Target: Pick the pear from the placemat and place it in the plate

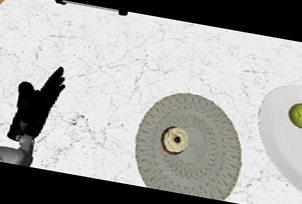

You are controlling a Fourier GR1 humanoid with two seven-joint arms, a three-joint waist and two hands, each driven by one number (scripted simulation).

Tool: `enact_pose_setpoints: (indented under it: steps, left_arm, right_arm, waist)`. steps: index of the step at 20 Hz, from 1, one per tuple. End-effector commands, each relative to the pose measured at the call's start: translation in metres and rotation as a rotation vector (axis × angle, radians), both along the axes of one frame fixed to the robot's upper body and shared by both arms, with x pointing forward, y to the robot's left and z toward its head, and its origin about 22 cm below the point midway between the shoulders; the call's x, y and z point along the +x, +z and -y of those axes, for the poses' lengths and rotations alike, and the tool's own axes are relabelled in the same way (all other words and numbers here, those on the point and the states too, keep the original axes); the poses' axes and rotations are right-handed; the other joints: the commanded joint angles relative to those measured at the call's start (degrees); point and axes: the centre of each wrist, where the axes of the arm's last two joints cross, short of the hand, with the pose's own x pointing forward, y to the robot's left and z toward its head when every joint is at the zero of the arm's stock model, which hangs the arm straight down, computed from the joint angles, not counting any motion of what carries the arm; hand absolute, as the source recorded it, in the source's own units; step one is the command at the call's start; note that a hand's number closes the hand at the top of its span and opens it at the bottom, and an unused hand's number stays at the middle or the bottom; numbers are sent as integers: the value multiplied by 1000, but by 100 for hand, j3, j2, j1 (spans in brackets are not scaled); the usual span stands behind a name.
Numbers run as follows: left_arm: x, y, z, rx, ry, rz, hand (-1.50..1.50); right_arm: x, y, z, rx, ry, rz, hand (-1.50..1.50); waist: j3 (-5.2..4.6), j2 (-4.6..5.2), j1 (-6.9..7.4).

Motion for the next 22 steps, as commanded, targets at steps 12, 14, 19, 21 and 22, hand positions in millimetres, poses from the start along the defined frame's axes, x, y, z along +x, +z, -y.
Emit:
enact_pose_setpoints:
  steps: [12, 14, 19, 21, 22]
  left_arm:
    - [0, 3, 21, -4, 20, -5, 0]
    - [7, 7, 21, -7, 2, 5, 0]
    - [-12, 3, 22, -13, -10, -3, 0]
    - [-14, 3, 16, -20, -17, 0, 0]
    - [-8, -3, 11, -20, -4, 3, 0]
  right_arm:
    - [-40, -9, 37, -66, -89, -47, -150]
    - [-30, -6, 33, -53, -124, -26, -150]
    - [-55, 10, 58, -46, -157, -15, -150]
    - [-63, -20, 43, -63, -167, -19, -150]
    - [-69, -1, 59, -40, -182, -1, -150]
  waist:
    - [10, 13, 30]
    - [12, 19, 46]
    - [11, 11, 38]
    - [11, 10, 37]
    - [13, 17, 34]
